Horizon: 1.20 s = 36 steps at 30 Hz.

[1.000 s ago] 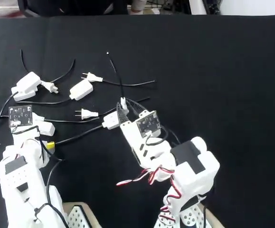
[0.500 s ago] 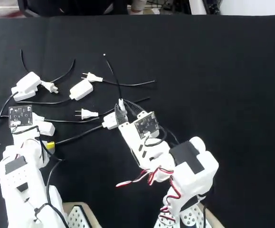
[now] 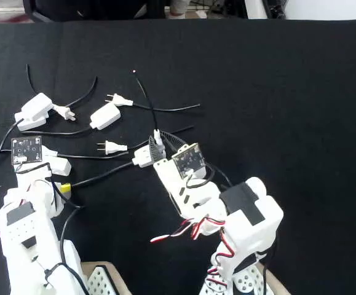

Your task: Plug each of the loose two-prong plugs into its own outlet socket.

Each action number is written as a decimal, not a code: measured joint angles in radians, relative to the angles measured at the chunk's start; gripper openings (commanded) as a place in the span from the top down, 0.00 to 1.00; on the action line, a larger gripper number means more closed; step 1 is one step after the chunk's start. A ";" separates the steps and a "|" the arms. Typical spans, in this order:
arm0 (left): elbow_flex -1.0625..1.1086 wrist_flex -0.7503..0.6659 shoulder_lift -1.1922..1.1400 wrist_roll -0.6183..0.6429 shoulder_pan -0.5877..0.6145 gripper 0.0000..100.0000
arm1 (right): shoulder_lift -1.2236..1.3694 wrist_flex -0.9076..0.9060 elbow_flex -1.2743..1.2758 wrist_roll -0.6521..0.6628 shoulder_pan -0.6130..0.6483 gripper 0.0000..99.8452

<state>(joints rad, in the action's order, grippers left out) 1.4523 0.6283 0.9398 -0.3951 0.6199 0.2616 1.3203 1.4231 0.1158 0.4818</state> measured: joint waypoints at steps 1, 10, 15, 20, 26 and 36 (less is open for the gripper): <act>0.000 0.000 0.000 0.000 0.000 0.69 | 0.000 -0.002 -0.006 0.000 0.000 0.99; 0.000 0.000 0.000 0.000 0.000 0.69 | 0.000 -0.049 -0.055 0.000 0.000 0.99; 0.000 0.000 0.000 0.000 0.000 0.69 | 0.000 -0.055 -0.055 0.000 0.000 0.99; 0.000 0.000 0.000 0.000 0.000 0.69 | 0.000 -0.055 -0.055 0.000 0.000 0.99; 0.000 0.000 0.000 0.000 0.000 0.69 | -0.008 -0.061 -0.046 0.000 0.000 0.99; 0.000 0.000 0.000 0.000 0.000 0.69 | -0.249 -0.411 -0.025 -0.071 0.000 0.99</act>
<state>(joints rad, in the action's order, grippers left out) 1.4523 0.6283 0.9398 -0.3951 0.6199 0.0130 0.9091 1.3986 0.0453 0.4818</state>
